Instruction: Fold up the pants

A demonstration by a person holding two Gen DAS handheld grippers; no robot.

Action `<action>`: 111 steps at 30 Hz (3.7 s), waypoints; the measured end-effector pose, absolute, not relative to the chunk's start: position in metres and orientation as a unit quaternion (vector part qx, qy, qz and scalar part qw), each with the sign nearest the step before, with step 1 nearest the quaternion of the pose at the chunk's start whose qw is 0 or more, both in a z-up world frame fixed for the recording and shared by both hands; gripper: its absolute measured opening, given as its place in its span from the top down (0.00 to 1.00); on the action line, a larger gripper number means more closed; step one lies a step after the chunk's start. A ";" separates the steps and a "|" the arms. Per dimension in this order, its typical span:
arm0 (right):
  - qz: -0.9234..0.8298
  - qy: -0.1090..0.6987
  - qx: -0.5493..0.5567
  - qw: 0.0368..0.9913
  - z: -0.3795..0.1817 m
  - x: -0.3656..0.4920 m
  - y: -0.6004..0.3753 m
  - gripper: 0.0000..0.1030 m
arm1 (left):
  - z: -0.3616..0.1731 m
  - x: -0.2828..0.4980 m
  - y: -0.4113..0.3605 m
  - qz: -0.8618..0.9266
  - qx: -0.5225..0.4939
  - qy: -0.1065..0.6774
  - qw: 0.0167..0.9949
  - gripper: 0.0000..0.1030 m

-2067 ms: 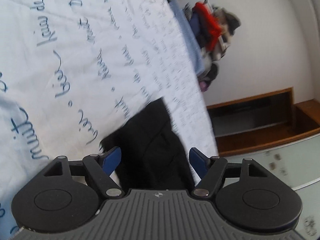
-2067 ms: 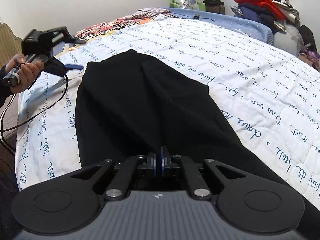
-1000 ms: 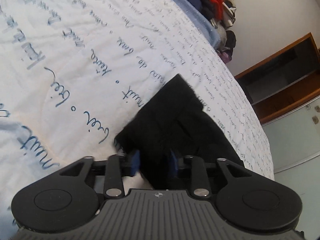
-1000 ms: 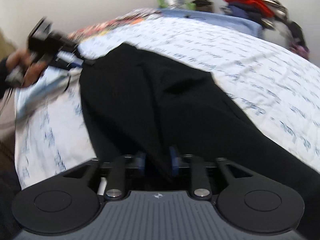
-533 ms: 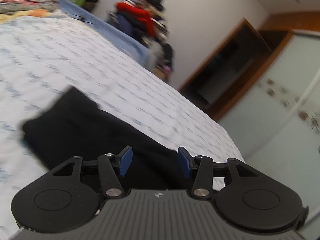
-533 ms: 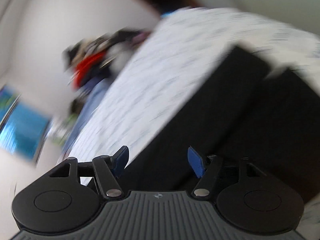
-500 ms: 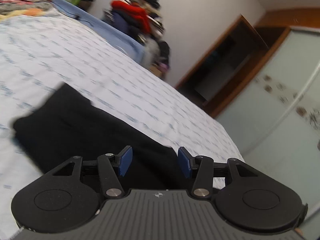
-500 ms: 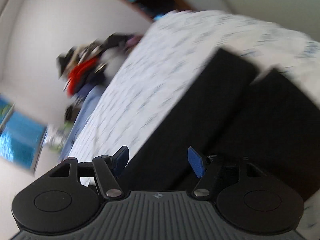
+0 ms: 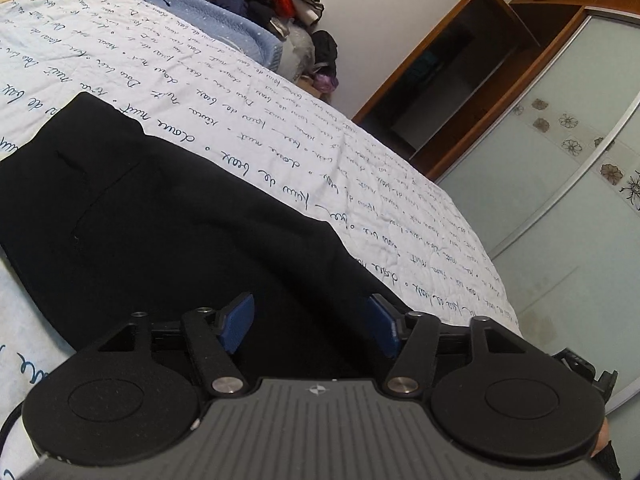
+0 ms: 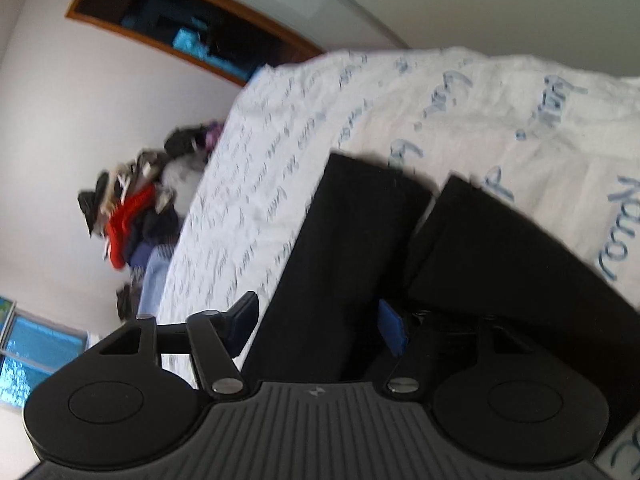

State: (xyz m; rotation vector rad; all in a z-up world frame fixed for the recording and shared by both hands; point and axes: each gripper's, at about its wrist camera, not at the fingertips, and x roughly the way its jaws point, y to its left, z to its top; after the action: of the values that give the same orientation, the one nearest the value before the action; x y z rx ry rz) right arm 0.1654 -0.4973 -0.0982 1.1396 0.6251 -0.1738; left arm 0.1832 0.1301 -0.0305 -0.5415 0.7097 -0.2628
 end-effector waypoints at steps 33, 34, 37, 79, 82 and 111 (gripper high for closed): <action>-0.054 0.133 0.610 0.780 -0.093 0.040 -0.526 0.97 | -0.006 0.159 0.104 -0.248 -0.250 0.328 0.877 0.15; -0.078 0.145 0.622 0.766 -0.110 0.033 -0.531 0.97 | -0.008 0.159 0.099 -0.252 -0.242 0.329 0.877 0.14; -0.103 0.180 0.650 0.731 -0.153 0.023 -0.535 0.97 | -0.014 0.165 0.087 -0.255 -0.236 0.353 0.869 0.14; -0.031 0.159 0.641 0.751 -0.139 0.057 -0.545 0.96 | -0.077 0.140 -0.055 -0.305 0.496 0.239 0.777 0.91; -0.039 0.169 0.645 0.744 -0.141 0.064 -0.548 0.96 | -0.081 0.137 -0.054 -0.303 0.514 0.219 0.772 0.91; -0.022 0.259 0.549 0.795 -0.099 0.068 -0.596 0.89 | -0.022 0.155 0.034 -0.318 0.112 0.338 0.879 0.46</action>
State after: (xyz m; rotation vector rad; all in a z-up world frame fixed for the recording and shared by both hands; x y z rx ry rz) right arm 0.0685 -0.5963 -0.0990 1.1790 0.5561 -0.0464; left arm 0.1553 0.0343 -0.0223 0.2334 0.7052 -0.6636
